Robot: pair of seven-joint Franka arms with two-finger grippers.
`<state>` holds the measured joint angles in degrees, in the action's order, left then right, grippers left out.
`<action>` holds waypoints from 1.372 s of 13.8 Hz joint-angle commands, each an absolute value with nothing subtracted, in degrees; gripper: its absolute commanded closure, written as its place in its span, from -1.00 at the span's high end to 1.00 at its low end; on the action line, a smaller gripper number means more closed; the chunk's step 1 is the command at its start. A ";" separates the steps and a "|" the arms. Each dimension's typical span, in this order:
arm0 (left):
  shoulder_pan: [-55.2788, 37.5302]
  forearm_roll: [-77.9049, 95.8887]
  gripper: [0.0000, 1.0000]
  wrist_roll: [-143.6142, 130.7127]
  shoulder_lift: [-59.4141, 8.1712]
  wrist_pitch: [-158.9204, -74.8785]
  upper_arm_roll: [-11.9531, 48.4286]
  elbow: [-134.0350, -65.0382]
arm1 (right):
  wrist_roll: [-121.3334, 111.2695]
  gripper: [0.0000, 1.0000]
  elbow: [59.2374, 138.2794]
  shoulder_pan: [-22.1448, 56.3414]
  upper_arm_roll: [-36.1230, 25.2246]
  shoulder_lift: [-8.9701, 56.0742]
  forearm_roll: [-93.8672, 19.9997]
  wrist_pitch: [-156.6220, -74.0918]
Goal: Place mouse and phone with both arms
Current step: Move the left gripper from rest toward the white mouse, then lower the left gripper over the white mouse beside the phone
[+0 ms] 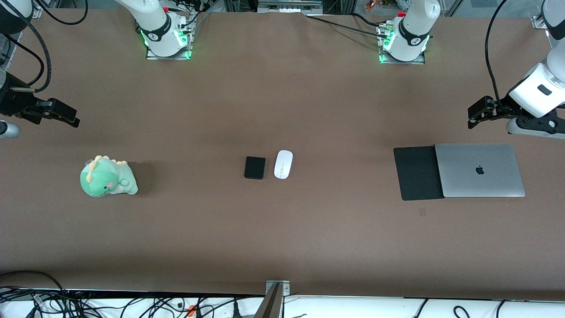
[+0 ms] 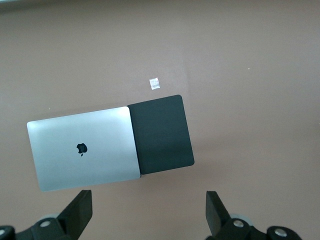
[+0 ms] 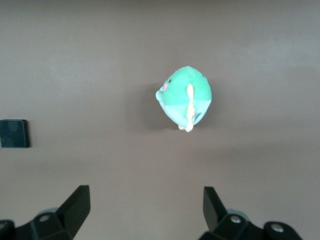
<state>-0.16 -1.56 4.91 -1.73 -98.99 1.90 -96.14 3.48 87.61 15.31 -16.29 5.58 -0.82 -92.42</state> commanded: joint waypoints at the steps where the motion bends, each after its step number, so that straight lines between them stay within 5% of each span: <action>1: 0.09 -1.49 1.00 5.45 -3.78 -97.73 2.11 -93.60 | 3.96 1.00 87.10 15.47 -16.26 5.80 -0.97 -92.55; 8: -0.97 1.31 1.00 4.31 -6.50 -89.75 2.90 -94.13 | 3.96 1.00 87.10 15.47 -16.26 5.89 -0.97 -92.55; 12: -1.84 1.32 1.00 3.69 -12.46 -89.64 9.65 -93.43 | 3.96 1.00 87.10 15.47 -16.26 5.89 -0.97 -92.55; 19: -12.55 1.41 1.00 -8.86 -26.87 -109.30 11.69 -89.65 | 3.96 1.00 87.19 15.47 -16.26 6.06 -0.97 -92.72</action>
